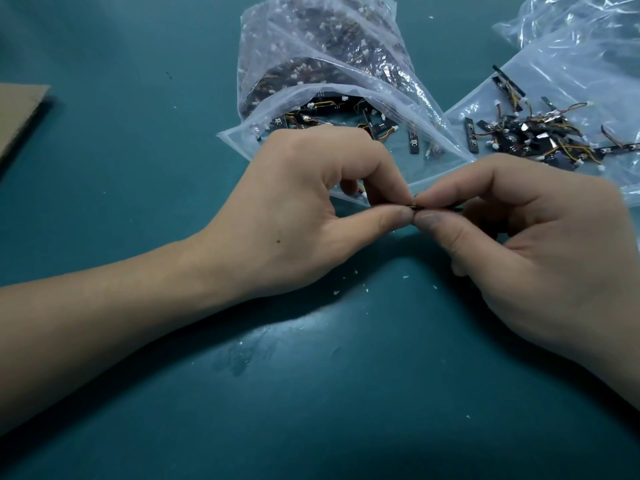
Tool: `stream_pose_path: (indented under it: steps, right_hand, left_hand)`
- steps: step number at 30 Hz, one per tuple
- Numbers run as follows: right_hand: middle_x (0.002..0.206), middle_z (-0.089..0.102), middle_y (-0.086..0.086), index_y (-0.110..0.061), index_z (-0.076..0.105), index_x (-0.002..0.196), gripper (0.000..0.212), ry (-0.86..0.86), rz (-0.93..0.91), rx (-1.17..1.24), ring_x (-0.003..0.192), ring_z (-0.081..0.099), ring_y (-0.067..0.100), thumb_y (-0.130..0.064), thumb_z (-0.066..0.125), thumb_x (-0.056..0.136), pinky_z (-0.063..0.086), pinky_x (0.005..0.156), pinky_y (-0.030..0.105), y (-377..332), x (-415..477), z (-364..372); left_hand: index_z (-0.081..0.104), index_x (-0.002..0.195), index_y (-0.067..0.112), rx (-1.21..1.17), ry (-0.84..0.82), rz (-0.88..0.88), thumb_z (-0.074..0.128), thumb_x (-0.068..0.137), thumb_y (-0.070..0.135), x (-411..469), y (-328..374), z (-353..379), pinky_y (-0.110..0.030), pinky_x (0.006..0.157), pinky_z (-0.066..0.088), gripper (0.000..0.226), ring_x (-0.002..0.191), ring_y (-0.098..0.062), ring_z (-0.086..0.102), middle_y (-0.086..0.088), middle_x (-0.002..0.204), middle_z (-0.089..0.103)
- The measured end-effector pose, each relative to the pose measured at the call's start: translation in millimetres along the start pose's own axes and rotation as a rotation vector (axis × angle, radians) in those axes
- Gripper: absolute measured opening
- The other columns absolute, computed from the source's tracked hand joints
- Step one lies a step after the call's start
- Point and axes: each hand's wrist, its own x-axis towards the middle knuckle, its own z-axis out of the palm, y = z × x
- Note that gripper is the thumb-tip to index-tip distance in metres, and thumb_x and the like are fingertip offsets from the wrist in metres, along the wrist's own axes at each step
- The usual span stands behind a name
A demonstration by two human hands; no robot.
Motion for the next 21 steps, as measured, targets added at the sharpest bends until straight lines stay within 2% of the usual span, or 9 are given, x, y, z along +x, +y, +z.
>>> stream_pose_path:
  steps: [5, 8, 13, 21]
  right_hand:
    - [0.081, 0.071, -0.012, -0.035, 0.072, 0.1, 0.007, -0.004, 0.056, 0.04, 0.05, 0.062, 0.023, -0.034, 0.073, 0.093, 0.048, 0.048, 0.041, 2.8, 0.8, 1.7]
    - [0.076, 0.07, -0.012, -0.032, 0.074, 0.097, 0.005, -0.014, 0.056, 0.021, 0.052, 0.062, 0.022, -0.035, 0.073, 0.093, 0.047, 0.048, 0.037, 3.5, 1.7, 0.9]
    - [0.079, 0.073, -0.004, -0.031, 0.074, 0.097, 0.008, -0.027, 0.063, 0.038, 0.053, 0.063, 0.022, -0.038, 0.071, 0.093, 0.049, 0.051, 0.041, 2.8, 1.2, 0.9]
    - [0.079, 0.073, -0.005, -0.031, 0.074, 0.096, 0.011, -0.046, 0.068, 0.066, 0.055, 0.063, 0.023, -0.04, 0.07, 0.092, 0.051, 0.052, 0.043, 3.3, 1.1, 0.8]
  left_hand:
    - [0.074, 0.091, 0.018, 0.027, 0.023, -0.006, 0.077, 0.09, 0.021, -0.9, 2.5, 1.1, -0.011, 0.077, 0.041, 0.004, 0.079, 0.002, 0.058, 0.014, 0.084, 0.067]
    - [0.072, 0.091, 0.018, 0.047, 0.002, -0.002, 0.076, 0.091, 0.02, -0.8, 3.0, 1.4, -0.009, 0.077, 0.039, 0.004, 0.079, 0.0, 0.057, 0.013, 0.085, 0.065]
    - [0.071, 0.091, 0.017, 0.054, -0.013, 0.01, 0.075, 0.091, 0.02, -0.5, 3.2, 0.7, -0.012, 0.077, 0.041, 0.005, 0.079, -0.006, 0.059, 0.01, 0.085, 0.065]
    - [0.07, 0.089, 0.016, 0.037, -0.018, 0.026, 0.075, 0.091, 0.018, -1.4, 3.7, -0.2, -0.018, 0.077, 0.046, 0.005, 0.08, -0.01, 0.061, 0.008, 0.084, 0.066]
